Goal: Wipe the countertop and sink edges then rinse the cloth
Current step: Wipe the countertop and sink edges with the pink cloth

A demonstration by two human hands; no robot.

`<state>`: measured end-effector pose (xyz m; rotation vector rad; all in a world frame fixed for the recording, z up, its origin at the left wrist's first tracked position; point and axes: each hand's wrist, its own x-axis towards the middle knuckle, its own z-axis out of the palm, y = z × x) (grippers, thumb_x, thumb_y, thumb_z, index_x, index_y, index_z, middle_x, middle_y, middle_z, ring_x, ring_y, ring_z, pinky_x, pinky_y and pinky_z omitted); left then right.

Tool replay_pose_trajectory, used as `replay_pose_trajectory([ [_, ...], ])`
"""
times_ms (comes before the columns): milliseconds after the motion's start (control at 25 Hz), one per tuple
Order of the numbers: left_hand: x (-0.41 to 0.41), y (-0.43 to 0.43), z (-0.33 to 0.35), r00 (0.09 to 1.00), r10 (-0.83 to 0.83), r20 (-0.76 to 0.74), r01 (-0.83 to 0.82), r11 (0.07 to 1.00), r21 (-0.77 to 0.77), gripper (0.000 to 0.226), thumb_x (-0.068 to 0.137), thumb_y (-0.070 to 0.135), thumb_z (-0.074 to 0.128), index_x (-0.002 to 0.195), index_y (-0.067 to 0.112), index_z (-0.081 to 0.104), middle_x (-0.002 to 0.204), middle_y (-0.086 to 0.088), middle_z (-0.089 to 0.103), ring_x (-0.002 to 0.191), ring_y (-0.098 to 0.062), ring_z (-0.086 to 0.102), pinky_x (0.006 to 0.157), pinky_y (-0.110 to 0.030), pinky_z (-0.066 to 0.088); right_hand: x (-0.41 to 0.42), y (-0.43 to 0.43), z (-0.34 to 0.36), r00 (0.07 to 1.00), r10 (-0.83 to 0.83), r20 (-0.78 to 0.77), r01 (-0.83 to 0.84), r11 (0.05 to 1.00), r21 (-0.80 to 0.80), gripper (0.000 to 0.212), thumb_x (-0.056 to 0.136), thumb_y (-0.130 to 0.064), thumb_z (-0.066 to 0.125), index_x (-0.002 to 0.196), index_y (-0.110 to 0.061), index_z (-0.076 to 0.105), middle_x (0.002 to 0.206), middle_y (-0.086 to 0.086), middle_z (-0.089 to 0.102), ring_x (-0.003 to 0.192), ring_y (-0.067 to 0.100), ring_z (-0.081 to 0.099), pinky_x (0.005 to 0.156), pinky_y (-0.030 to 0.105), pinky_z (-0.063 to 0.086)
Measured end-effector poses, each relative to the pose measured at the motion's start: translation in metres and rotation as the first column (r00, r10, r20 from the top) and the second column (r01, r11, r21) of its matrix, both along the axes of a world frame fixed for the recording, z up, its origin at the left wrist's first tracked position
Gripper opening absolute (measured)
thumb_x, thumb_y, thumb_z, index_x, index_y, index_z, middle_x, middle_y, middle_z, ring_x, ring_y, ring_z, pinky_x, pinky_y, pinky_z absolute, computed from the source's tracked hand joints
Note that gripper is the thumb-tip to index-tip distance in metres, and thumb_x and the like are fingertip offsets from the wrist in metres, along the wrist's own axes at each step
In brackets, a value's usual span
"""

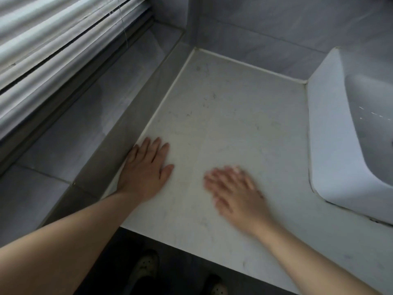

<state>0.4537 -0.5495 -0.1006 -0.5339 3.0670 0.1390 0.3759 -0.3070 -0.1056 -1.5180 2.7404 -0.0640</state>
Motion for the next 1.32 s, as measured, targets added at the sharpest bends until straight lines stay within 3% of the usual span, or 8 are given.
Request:
replay_pose_trajectory([
  [160, 0.004, 0.008, 0.001, 0.999, 0.026, 0.037, -0.027, 0.999, 0.017, 0.086, 0.068, 0.058, -0.015, 0.147, 0.029, 0.000, 0.157, 0.004, -0.002, 0.143, -0.018, -0.007, 0.114, -0.037, -0.005, -0.041, 0.021, 0.001, 0.814, -0.579, 0.044, 0.581, 0.811, -0.074, 0.062, 0.083, -0.046, 0.016, 0.138, -0.035, 0.044, 0.148, -0.004, 0.040, 0.138, 0.023, 0.034, 0.113, 0.045, 0.015],
  [240, 0.008, 0.017, 0.000, 0.998, 0.015, 0.059, -0.016, 1.000, 0.014, 0.085, 0.068, 0.057, -0.015, 0.147, 0.030, -0.003, 0.157, 0.005, -0.005, 0.143, -0.017, -0.010, 0.114, -0.039, -0.007, -0.006, -0.004, 0.001, 0.863, -0.502, 0.058, 0.505, 0.857, -0.104, 0.056, 0.084, -0.040, 0.026, 0.133, -0.030, 0.050, 0.142, 0.001, 0.049, 0.132, 0.029, 0.043, 0.112, 0.045, 0.019],
  [400, 0.011, 0.034, 0.002, 0.996, -0.008, 0.084, 0.005, 0.999, 0.038, 0.085, 0.067, 0.056, -0.016, 0.147, 0.029, -0.005, 0.156, 0.006, -0.009, 0.143, -0.016, -0.013, 0.113, -0.040, -0.009, 0.036, 0.003, -0.001, 0.999, -0.043, 0.025, 0.044, 0.998, -0.040, 0.047, 0.087, -0.037, 0.035, 0.133, -0.033, 0.044, 0.139, -0.005, 0.052, 0.130, 0.022, 0.045, 0.111, 0.042, 0.019],
  [480, 0.014, 0.042, 0.004, 0.996, -0.003, 0.087, 0.000, 1.000, 0.027, 0.085, 0.068, 0.056, -0.016, 0.147, 0.028, -0.004, 0.157, 0.005, -0.008, 0.143, -0.016, -0.013, 0.113, -0.041, -0.009, -0.005, 0.024, 0.000, 0.975, -0.219, 0.028, 0.220, 0.974, -0.043, 0.055, 0.084, -0.041, 0.026, 0.135, -0.033, 0.045, 0.141, -0.004, 0.049, 0.133, 0.022, 0.042, 0.113, 0.040, 0.014],
  [640, 0.021, 0.058, 0.002, 0.997, -0.032, 0.071, 0.031, 0.999, 0.010, 0.081, 0.073, 0.056, -0.011, 0.148, 0.025, 0.000, 0.157, 0.004, -0.003, 0.143, -0.016, -0.010, 0.112, -0.042, -0.009, -0.040, 0.073, 0.001, 0.737, -0.675, 0.046, 0.676, 0.735, -0.053, 0.070, 0.079, -0.048, 0.007, 0.141, -0.036, 0.037, 0.153, -0.007, 0.031, 0.141, 0.018, 0.024, 0.115, 0.043, 0.007],
  [920, 0.019, 0.062, 0.000, 0.998, -0.024, 0.062, 0.023, 1.000, 0.020, 0.077, 0.077, 0.052, -0.013, 0.148, 0.027, 0.002, 0.157, -0.001, 0.001, 0.144, -0.021, -0.007, 0.113, -0.046, -0.007, 0.022, -0.005, -0.001, 0.973, -0.227, 0.030, 0.229, 0.964, -0.136, 0.049, 0.088, -0.038, 0.033, 0.131, -0.027, 0.052, 0.137, -0.001, 0.054, 0.129, 0.024, 0.047, 0.111, 0.043, 0.019],
  [1160, 0.020, 0.066, 0.002, 0.995, -0.005, 0.099, 0.000, 0.999, 0.051, 0.076, 0.073, 0.055, -0.015, 0.146, 0.036, -0.004, 0.157, 0.003, -0.006, 0.143, -0.019, -0.012, 0.113, -0.045, -0.009, -0.029, 0.090, -0.004, 0.766, -0.643, 0.001, 0.638, 0.760, -0.128, 0.062, 0.085, -0.043, 0.016, 0.138, -0.026, 0.045, 0.148, 0.002, 0.041, 0.137, 0.025, 0.035, 0.115, 0.041, 0.009],
  [1320, 0.019, 0.066, 0.003, 0.992, -0.013, 0.124, 0.008, 0.999, 0.038, 0.074, 0.073, 0.059, -0.014, 0.144, 0.041, -0.008, 0.157, 0.003, -0.008, 0.142, -0.020, -0.014, 0.113, -0.048, -0.009, 0.017, 0.083, -0.005, 0.952, -0.305, 0.018, 0.305, 0.951, -0.057, 0.048, 0.090, -0.037, 0.033, 0.133, -0.024, 0.049, 0.140, 0.002, 0.051, 0.131, 0.025, 0.046, 0.109, 0.042, 0.018],
])
